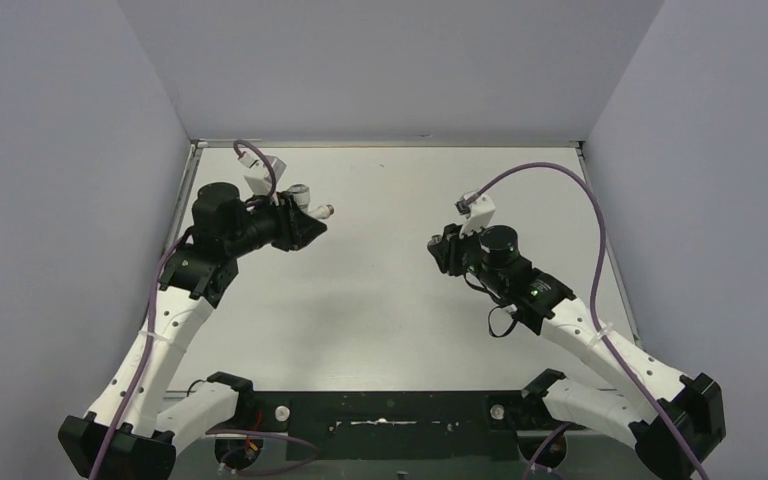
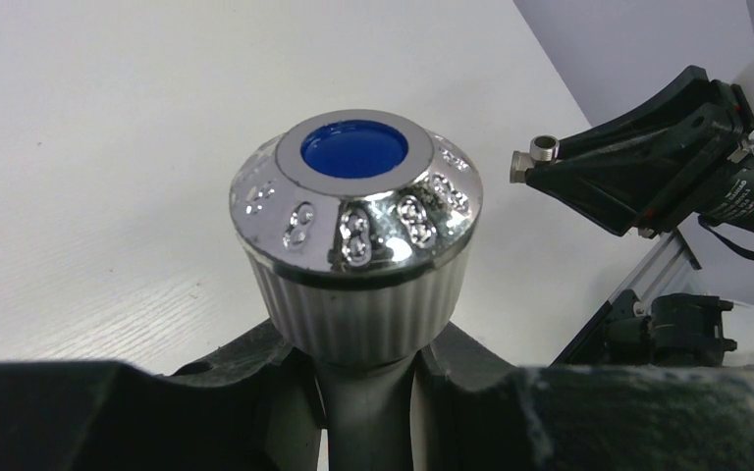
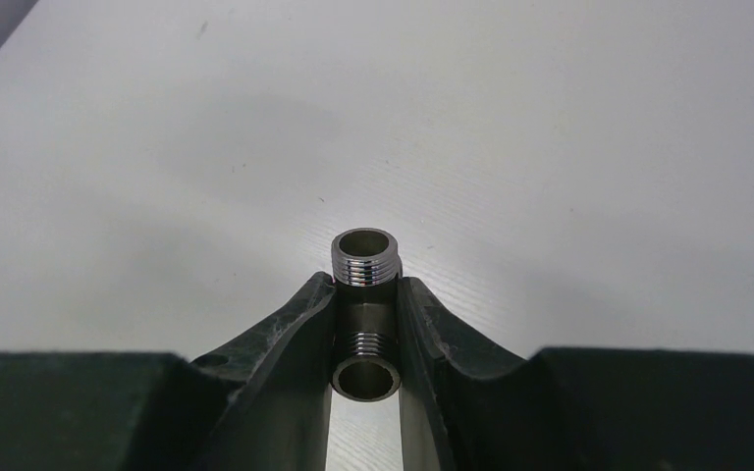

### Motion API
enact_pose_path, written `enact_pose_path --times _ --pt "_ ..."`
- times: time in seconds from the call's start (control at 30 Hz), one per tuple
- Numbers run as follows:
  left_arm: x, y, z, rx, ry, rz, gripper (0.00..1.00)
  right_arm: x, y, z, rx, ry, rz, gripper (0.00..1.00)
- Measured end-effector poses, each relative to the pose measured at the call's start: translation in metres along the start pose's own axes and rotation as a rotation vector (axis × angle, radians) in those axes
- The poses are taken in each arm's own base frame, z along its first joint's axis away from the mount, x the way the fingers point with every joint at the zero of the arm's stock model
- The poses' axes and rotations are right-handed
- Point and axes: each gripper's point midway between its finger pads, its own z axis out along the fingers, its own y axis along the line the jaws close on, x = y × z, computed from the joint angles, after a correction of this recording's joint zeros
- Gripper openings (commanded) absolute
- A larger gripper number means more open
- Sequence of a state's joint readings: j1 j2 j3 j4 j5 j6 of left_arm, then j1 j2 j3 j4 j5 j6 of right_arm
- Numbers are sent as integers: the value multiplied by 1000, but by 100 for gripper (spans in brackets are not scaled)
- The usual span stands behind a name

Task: Install the water faucets
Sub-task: Pick up the adaptor at the center of the board, then place the adaptor at the center of the board.

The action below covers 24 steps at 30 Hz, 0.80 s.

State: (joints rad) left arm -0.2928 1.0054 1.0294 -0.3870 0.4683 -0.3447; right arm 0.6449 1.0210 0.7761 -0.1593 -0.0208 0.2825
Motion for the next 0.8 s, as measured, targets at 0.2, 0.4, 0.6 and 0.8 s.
enact_pose_path --times 0.2,0.4,0.6,0.8 --pt "-22 -19 -8 53 -41 10 0 -25 5 -15 -59 -129 23 0" --pt "-40 -47 -13 174 -70 11 0 -69 26 -37 -169 -305 19 0" --pt "-42 -69 -13 315 -60 -2 0 -104 50 -61 -301 -455 -20 0" --pt "-39 -67 -17 298 -58 32 0 -88 30 -33 -163 -268 -31 0"
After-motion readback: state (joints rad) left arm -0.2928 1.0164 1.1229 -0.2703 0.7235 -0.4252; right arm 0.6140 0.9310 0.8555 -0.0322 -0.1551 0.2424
